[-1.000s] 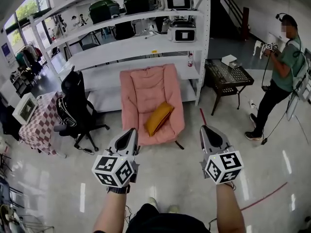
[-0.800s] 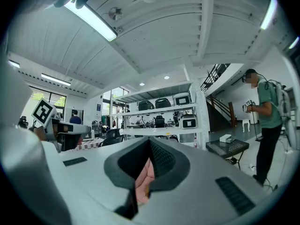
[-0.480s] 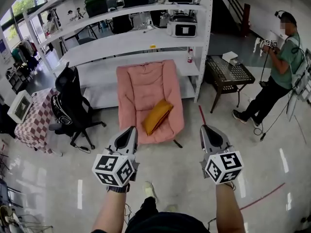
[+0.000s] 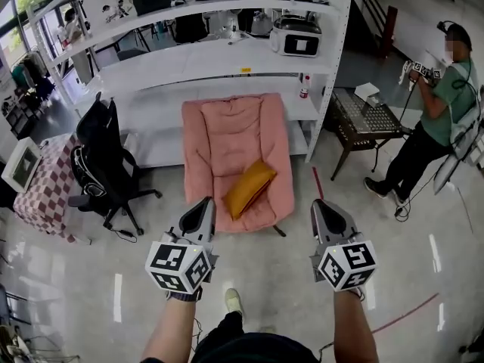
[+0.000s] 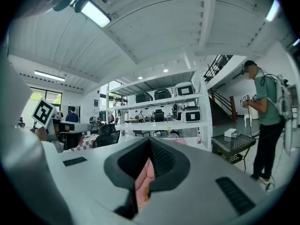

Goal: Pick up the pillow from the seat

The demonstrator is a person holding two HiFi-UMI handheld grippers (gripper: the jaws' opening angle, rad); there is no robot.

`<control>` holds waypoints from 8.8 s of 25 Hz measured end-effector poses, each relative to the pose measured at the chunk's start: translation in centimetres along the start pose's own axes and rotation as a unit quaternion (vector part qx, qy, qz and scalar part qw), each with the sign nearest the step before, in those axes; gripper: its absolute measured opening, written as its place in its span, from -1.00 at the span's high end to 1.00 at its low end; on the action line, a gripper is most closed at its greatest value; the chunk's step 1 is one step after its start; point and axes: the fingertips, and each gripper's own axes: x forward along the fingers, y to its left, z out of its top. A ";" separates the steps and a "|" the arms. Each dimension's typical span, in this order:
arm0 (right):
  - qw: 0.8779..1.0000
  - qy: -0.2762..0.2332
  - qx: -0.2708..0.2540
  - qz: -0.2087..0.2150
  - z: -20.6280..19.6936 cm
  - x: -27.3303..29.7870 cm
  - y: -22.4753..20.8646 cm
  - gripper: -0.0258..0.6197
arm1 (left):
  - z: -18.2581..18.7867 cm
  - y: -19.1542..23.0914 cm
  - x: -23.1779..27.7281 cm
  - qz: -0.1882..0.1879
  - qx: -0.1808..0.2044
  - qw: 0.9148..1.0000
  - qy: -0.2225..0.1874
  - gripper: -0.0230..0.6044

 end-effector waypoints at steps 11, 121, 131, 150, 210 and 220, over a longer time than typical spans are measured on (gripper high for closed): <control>1.000 0.026 0.006 -0.012 -1.5 12.7 2.6 0.91 | -0.5 11.1 7.2 -0.015 -0.006 1.000 0.010 0.92; 0.844 0.449 0.279 0.092 -48.6 51.7 -15.6 0.82 | -26.2 26.0 46.8 0.074 -0.049 0.974 0.206 0.92; 0.861 0.374 0.324 0.121 -39.9 50.8 -10.3 0.83 | -22.2 26.8 41.3 0.075 -0.046 0.983 0.164 0.92; 0.917 0.193 0.335 0.099 -18.3 44.3 -7.6 0.83 | -9.9 23.7 32.8 0.031 -0.081 0.991 0.100 0.92; 0.990 -0.055 0.078 0.105 14.1 36.7 -2.6 0.83 | 13.5 21.6 23.9 0.024 0.006 0.999 -0.040 0.92; 0.990 -0.053 0.080 0.108 14.1 36.5 -2.4 0.83 | 13.7 21.4 23.7 0.025 0.006 0.999 -0.042 0.92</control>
